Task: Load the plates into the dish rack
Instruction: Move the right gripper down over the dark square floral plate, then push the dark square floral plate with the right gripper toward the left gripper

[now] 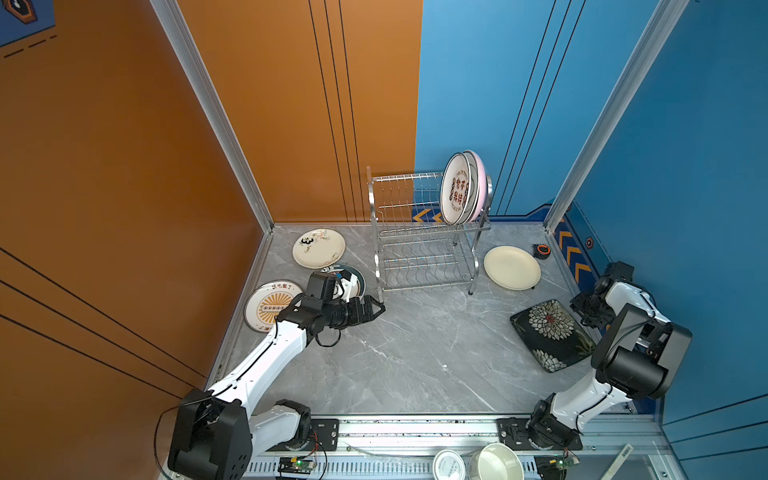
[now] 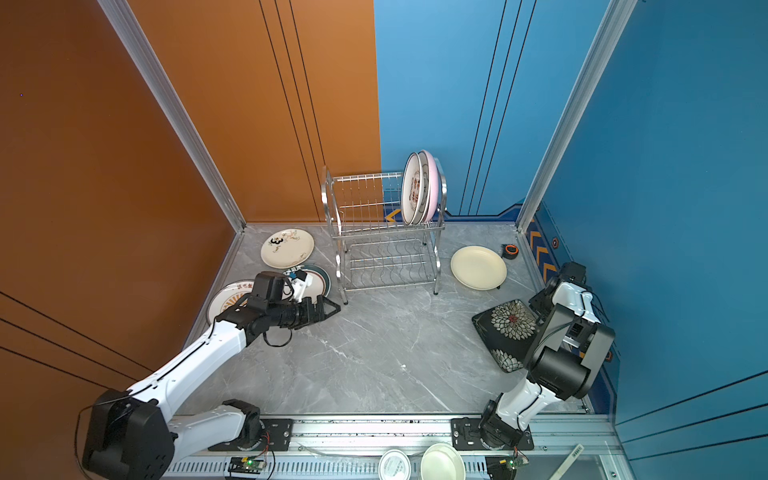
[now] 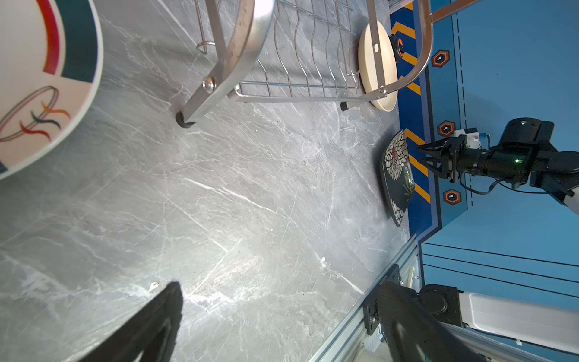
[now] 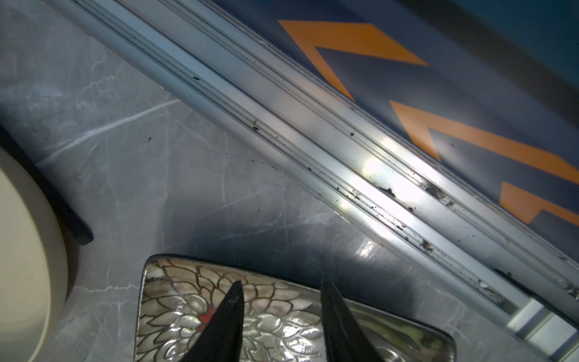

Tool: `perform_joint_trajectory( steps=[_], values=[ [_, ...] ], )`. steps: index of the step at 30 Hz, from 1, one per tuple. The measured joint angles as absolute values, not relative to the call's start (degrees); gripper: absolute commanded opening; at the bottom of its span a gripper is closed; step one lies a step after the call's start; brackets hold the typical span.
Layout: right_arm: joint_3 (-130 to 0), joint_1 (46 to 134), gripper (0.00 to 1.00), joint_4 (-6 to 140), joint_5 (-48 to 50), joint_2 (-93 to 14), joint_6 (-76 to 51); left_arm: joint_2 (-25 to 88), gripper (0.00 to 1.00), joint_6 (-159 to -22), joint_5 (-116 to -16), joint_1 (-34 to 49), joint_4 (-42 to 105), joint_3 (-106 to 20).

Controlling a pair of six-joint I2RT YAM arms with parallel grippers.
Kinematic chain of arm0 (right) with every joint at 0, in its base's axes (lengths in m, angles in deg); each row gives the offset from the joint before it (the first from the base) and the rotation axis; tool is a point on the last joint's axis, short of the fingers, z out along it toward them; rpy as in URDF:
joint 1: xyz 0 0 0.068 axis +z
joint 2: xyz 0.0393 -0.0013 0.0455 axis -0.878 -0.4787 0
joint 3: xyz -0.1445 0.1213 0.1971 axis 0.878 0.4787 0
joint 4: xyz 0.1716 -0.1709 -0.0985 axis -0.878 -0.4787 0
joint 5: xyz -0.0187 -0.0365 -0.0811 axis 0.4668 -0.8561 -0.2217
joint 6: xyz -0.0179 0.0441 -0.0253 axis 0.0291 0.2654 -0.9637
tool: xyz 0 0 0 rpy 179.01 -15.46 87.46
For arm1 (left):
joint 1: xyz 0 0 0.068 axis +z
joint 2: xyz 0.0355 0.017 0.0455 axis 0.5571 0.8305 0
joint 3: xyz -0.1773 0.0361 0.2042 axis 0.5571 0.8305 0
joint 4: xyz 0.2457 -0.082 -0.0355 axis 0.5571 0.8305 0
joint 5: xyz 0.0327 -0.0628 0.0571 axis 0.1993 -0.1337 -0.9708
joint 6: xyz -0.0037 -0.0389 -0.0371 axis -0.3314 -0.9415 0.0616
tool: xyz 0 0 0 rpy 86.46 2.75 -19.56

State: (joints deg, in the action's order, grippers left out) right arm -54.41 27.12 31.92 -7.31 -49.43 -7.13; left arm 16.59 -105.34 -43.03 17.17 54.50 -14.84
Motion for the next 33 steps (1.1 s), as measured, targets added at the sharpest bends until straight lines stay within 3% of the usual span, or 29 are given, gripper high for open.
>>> perform_joint_trajectory(
  steps=[20,33],
  values=[
    [-55.83,26.55,0.36,32.9,-6.8,-55.61,-6.8,17.07,0.98,-105.3,-43.24,16.9,55.81,-15.32],
    [-45.71,33.3,0.36,34.17,-4.11,-45.25,-1.88,17.66,0.98,-105.28,-43.22,16.93,55.72,-15.6]
  ],
)
